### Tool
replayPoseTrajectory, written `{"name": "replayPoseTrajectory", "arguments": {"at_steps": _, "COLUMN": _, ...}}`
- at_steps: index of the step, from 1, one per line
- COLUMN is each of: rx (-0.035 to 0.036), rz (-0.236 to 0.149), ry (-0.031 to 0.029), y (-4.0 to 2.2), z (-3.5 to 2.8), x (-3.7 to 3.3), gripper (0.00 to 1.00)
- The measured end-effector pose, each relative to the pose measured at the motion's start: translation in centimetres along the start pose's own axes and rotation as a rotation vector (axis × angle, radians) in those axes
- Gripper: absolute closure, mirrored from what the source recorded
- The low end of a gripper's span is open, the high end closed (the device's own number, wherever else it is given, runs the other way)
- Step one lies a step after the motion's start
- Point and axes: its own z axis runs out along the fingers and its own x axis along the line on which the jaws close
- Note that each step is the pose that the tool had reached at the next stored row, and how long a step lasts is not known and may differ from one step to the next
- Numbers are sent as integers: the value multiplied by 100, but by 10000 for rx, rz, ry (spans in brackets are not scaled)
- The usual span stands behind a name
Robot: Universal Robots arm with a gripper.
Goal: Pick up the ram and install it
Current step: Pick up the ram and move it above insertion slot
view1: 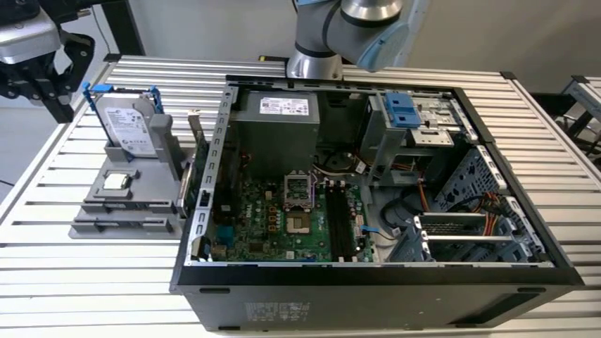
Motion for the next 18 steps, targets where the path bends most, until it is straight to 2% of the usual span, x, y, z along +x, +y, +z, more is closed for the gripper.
{"name": "replayPoseTrajectory", "arguments": {"at_steps": 18, "rx": -16, "rz": -2458, "ry": 124, "y": 1, "z": -12, "x": 2, "gripper": 100}}
